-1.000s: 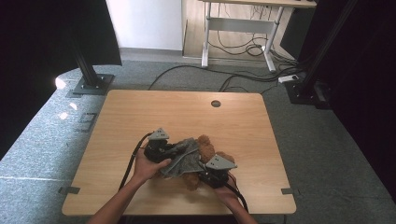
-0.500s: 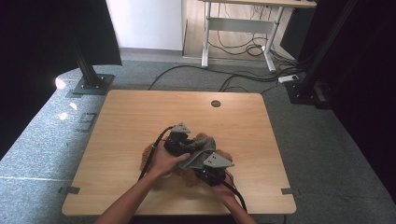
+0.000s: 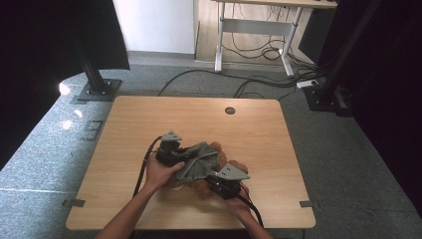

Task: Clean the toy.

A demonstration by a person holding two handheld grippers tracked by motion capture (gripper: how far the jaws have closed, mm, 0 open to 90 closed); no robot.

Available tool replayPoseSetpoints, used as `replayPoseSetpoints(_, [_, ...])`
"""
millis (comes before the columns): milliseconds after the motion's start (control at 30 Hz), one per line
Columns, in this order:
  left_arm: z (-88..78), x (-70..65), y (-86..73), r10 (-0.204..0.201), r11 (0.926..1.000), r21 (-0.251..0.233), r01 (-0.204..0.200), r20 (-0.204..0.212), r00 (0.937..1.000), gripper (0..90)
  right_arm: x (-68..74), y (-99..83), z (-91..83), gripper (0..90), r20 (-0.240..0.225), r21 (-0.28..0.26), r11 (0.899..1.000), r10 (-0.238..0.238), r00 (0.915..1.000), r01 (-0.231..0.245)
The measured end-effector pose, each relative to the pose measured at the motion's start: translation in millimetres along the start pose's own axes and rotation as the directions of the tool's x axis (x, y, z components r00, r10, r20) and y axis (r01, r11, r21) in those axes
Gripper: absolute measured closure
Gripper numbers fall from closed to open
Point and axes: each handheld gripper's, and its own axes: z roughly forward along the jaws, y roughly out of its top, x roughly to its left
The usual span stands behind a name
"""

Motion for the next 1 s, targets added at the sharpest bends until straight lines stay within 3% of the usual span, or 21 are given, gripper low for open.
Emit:
replayPoseSetpoints(100, [-15.2,8.2,-13.4,-0.025,0.9994,-0.025,0.025,-0.008,0.9997,73.6,1.0,-2.0,-1.9,76.2,-0.009,0.0,1.0,0.004,1.0,-0.004])
replayPoseSetpoints(200, [-25.1,12.6,-23.0,-0.037,0.9986,-0.036,0.038,0.012,0.9992,73.6,2.8,-3.8,-4.0,76.1,-0.023,-0.001,1.0,0.007,0.9997,-0.007])
replayPoseSetpoints(367, [-33.8,7.9,-36.5,-0.017,0.9986,-0.05,0.019,0.034,0.9993,73.6,6.8,-8.4,-8.8,76.0,-0.055,0.015,1.0,0.005,0.9985,-0.004])
replayPoseSetpoints(467, [-39.6,6.7,-40.3,-0.027,0.9981,-0.053,0.03,0.06,0.9978,73.6,7.3,-11.3,-10.9,76.2,-0.073,0.023,1.0,0.011,0.9973,-0.009])
replayPoseSetpoints(633, [-64.0,4.1,-48.2,-0.032,0.9969,-0.068,0.04,0.111,0.9933,73.4,5.9,-15.3,-14.3,76.3,-0.089,0.041,0.999,0.024,0.9957,-0.02])
replayPoseSetpoints(733, [-73.2,2.5,-55.8,-0.024,0.998,-0.056,0.031,0.111,0.9935,73.3,4.8,-17.9,-16.5,76.3,-0.1,0.054,0.998,0.037,0.9943,-0.032])
replayPoseSetpoints(867, [-73.2,3.2,-66.7,-0.018,0.9987,-0.045,0.023,0.109,0.9938,73.3,7.3,-19.2,-15.7,76.3,-0.106,0.071,0.997,0.03,0.9939,-0.023])
replayPoseSetpoints(1000, [-66.1,9.6,-70.8,-0.023,0.9974,-0.066,0.03,0.104,0.9943,73.3,7.3,-18.5,-13.0,76.3,-0.096,0.073,0.997,0.03,0.9949,-0.023])
